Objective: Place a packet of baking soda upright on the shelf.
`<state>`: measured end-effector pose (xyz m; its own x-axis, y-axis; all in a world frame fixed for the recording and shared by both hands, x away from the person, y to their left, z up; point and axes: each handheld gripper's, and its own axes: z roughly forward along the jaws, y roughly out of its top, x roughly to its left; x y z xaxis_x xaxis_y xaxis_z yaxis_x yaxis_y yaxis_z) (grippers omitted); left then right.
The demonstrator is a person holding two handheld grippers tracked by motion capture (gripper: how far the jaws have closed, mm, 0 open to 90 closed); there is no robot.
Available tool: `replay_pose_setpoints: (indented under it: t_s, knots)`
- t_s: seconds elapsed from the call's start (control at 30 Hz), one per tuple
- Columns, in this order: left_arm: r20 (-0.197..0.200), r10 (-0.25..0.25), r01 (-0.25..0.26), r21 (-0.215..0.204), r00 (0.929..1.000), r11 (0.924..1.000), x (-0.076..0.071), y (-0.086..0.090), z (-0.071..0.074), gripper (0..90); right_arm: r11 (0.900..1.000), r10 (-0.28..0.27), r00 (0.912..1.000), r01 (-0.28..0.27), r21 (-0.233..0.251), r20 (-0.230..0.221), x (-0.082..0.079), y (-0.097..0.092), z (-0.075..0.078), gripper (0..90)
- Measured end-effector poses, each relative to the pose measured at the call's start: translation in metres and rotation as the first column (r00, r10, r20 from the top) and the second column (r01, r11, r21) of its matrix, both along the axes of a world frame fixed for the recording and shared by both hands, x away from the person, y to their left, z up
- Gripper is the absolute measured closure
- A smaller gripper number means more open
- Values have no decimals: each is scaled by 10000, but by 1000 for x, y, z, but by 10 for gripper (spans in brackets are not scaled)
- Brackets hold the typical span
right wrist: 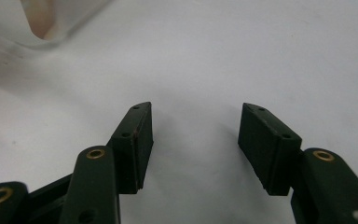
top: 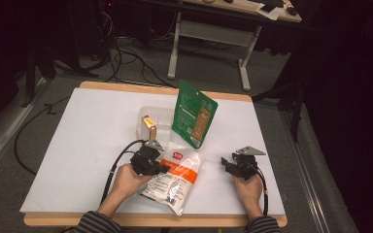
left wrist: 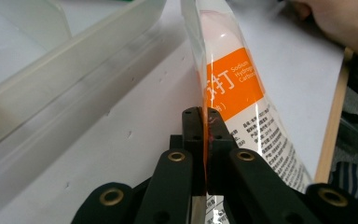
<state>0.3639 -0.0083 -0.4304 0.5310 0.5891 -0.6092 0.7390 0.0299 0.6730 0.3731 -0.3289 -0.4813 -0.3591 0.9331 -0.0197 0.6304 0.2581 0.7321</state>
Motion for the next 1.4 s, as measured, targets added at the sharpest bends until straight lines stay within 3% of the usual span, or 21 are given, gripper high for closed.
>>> replay_pose_setpoints:
  t_s: [0.43,0.57,0.77,1.2,1.4]
  knots:
    - [319,-60,75,-486,9995,9988,-13,5,24,900,10000,-8,10000,8,2,10,0,0,0,454]
    - [502,-113,131,-372,9987,9992,-15,5,28,900,10000,4,10000,-4,8,-23,0,0,0,454]
    - [387,-193,220,-716,9991,9972,-19,7,34,900,10000,14,10000,-14,6,-15,0,0,0,454]
    - [349,-245,280,-1021,9991,9944,-23,10,44,900,10000,4,10000,-4,27,-23,0,0,0,453]
    - [415,-496,544,-1248,9979,9907,-28,8,54,900,10000,12,10000,-12,23,-18,0,0,0,453]
